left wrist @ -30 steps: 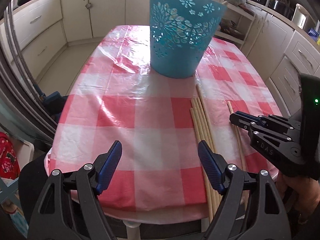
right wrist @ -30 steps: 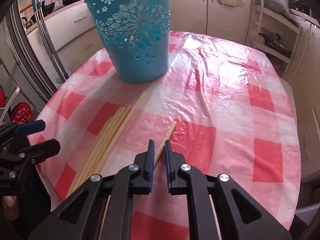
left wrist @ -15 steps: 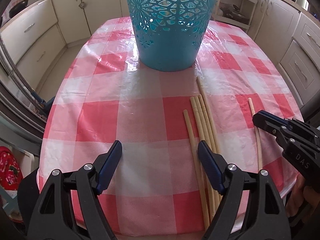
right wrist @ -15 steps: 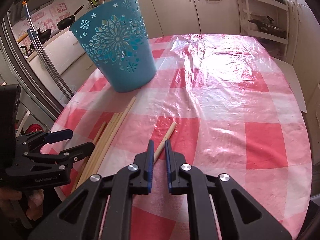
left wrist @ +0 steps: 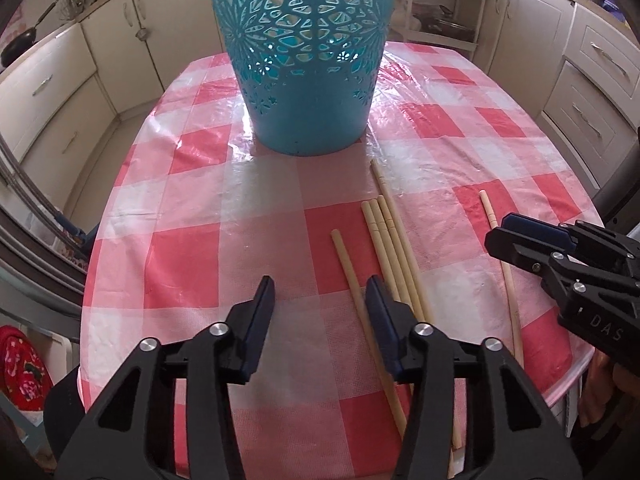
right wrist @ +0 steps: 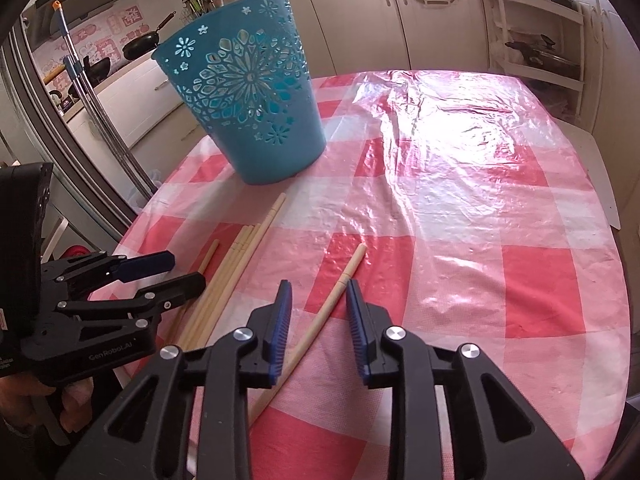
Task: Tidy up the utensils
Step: 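Lower the left gripper onto a chopstick and close on it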
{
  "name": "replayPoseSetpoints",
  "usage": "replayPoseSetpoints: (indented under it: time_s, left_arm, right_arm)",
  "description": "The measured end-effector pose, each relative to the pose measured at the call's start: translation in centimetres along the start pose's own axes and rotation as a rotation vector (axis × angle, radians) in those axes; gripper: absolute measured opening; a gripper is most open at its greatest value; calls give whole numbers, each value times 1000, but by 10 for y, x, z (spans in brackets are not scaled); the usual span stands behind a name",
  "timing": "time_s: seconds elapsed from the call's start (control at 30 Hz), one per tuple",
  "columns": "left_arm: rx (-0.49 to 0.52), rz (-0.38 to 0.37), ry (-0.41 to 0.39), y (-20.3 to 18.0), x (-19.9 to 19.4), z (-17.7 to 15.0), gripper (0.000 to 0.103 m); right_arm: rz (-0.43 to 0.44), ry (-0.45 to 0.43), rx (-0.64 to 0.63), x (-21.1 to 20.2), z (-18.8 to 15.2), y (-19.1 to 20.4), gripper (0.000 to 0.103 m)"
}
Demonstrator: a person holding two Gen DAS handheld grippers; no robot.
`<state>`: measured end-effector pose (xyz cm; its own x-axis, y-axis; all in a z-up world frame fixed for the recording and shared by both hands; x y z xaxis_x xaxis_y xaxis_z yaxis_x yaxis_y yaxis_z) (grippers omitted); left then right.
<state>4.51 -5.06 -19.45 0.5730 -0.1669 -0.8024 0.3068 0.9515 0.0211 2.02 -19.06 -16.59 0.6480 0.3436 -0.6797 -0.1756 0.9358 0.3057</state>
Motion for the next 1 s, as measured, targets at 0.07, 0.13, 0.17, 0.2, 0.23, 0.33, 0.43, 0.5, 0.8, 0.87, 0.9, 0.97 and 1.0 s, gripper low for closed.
replayPoseSetpoints:
  time_s: [0.07,0.13,0.17,0.2,0.23,0.33,0.43,0.5,0.8,0.87,0.9,0.97,1.0]
  left_arm:
    - [23,-21,-2,-3,1,3,27]
    - [44,-58,-3,-6,3,6,15]
    - [49,-63,-5,-6,4,8,10]
    - [53,-69,-4,-4,6,10,9]
    - [54,-69,-3,-3,7,12,7]
    - [46,-44,-6,9,14,19,5]
    - [20,-49,25,18,16,20,5]
    - [33,-26,52,22,15,17,7]
    - [95,15,80,25,16,17,19]
    - [131,2,82,17,16,17,5]
    - [152,12,79,15,16,17,4]
    - [124,-20,92,15,15,18,4]
    - [89,-42,99,19,13,19,4]
  right_arm:
    - [0,-2,-6,1,0,3,32]
    - [4,-4,-4,1,0,3,34]
    - [6,-5,-2,1,0,3,35]
    - [8,-5,0,1,0,3,35]
    - [10,-6,1,1,0,3,35]
    - [14,-7,7,1,0,2,35]
    - [15,-7,8,1,0,3,35]
    - [14,-7,6,1,0,3,36]
    - [-10,-1,-34,1,0,6,36]
    - [-35,2,-63,1,-1,8,33]
    - [-43,1,-75,1,-1,9,33]
    - [-47,-2,-82,1,-2,9,33]
    - [-47,-3,-82,1,-2,9,33]
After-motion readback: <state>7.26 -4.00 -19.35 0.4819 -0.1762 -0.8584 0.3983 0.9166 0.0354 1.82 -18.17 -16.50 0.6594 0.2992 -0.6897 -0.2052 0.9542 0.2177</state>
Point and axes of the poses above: each gripper's, at about its wrist camera, not at the fingertips, and x roughly the way its jaws point, y to its left, z to its top, the point moved 9 cm from there along x, roughly the way its jaws point, and after that the axes turned 6 degrees about -y, right-handed, at the moved point
